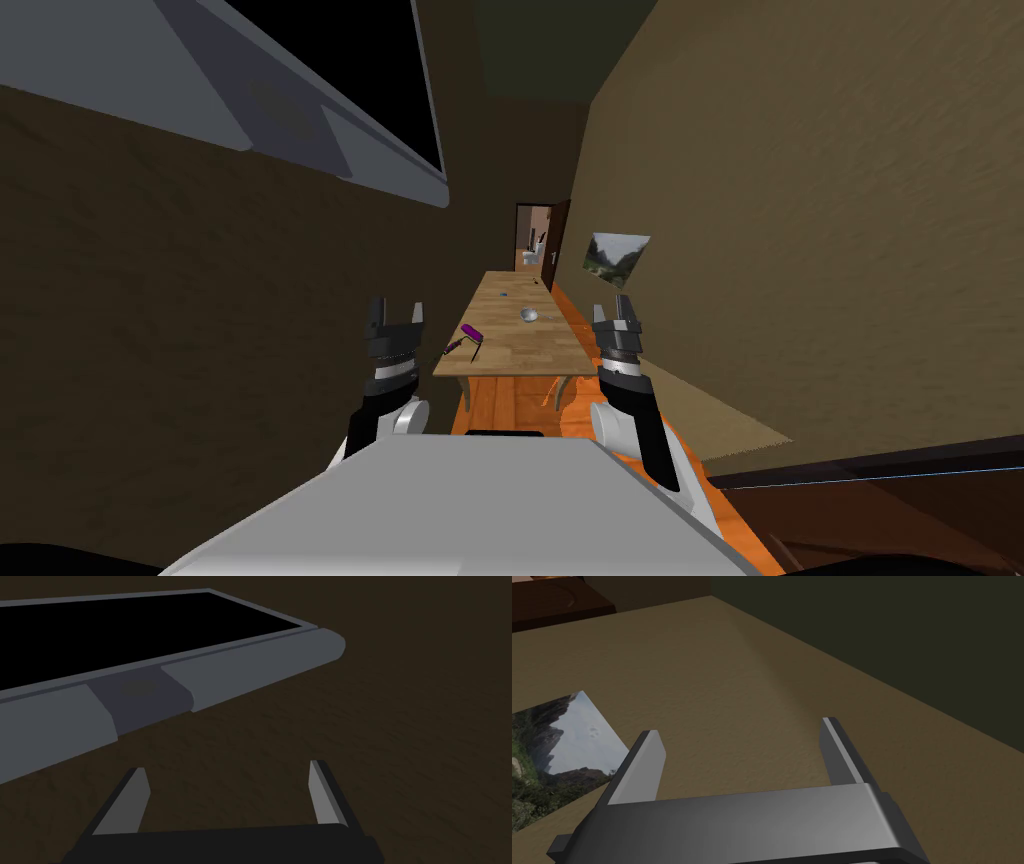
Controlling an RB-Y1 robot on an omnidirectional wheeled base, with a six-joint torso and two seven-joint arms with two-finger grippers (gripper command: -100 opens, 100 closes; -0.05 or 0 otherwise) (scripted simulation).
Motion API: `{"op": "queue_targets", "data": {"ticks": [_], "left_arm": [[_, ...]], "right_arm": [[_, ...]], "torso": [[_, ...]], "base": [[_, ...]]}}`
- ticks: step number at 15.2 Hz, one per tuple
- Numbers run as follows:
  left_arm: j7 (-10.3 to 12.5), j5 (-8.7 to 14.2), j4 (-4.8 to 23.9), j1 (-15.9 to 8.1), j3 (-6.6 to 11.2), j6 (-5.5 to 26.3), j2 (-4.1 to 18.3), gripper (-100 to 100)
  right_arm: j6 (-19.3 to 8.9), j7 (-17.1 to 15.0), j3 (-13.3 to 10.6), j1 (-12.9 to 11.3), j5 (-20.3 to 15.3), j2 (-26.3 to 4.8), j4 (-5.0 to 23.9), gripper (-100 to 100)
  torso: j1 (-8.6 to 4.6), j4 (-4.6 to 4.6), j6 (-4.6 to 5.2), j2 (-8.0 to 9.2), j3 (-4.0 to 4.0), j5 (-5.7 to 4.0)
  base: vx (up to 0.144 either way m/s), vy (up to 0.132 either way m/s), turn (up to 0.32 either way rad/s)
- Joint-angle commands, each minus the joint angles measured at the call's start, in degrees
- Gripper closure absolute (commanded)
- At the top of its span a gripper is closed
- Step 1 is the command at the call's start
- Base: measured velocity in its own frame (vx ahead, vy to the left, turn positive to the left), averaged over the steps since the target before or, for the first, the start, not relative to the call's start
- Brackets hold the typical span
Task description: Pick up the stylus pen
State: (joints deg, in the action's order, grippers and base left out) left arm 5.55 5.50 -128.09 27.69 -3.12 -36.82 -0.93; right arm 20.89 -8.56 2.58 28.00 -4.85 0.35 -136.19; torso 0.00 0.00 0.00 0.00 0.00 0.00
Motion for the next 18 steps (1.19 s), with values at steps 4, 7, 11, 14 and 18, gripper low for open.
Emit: {"op": "queue_targets", "data": {"ticks": [4, 7, 11, 14, 18], "left_arm": [[2.0, 0.4, 1.1, -0.2, 1.41, 3.1, 5.8, -100], [3.1, 0.6, 1.7, -0.3, 2.11, 4.7, 7.7, -100], [7.0, 1.3, 3.9, -0.6, 4.90, 9.9, 11.7, -100], [8.7, 1.6, 4.8, -0.7, 6.05, 13.4, 12.8, -100], [12.4, 2.3, 6.8, -1.0, 8.60, 18.2, 14.7, -100]], "right_arm": [[0.0, 0.0, 0.0, 0.0, 0.0, 0.0, 0.0, 0], [0.0, 0.0, 0.0, 0.0, 0.0, 0.0, 0.0, 0], [0.0, 0.0, 0.0, 0.0, 0.0, 0.0, 0.0, 0], [0.0, 0.0, 0.0, 0.0, 0.0, 0.0, 0.0, 0], [0.0, 0.0, 0.0, 0.0, 0.0, 0.0, 0.0, 0]], "torso": [[0.02, 0.00, 0.01, 0.00, 0.00, 0.00], [0.03, 0.00, 0.02, -0.02, -0.01, 0.01], [0.01, 0.00, 0.02, -0.02, -0.01, 0.00], [0.02, -0.01, 0.04, -0.03, -0.02, 0.01], [0.01, -0.01, 0.00, -0.02, -0.01, 0.00]], "base": [[0.002, -0.002, -0.078], [0.004, -0.001, -0.108], [0.004, -0.003, -0.164], [0.005, -0.002, -0.180], [0.004, -0.003, -0.137]]}}
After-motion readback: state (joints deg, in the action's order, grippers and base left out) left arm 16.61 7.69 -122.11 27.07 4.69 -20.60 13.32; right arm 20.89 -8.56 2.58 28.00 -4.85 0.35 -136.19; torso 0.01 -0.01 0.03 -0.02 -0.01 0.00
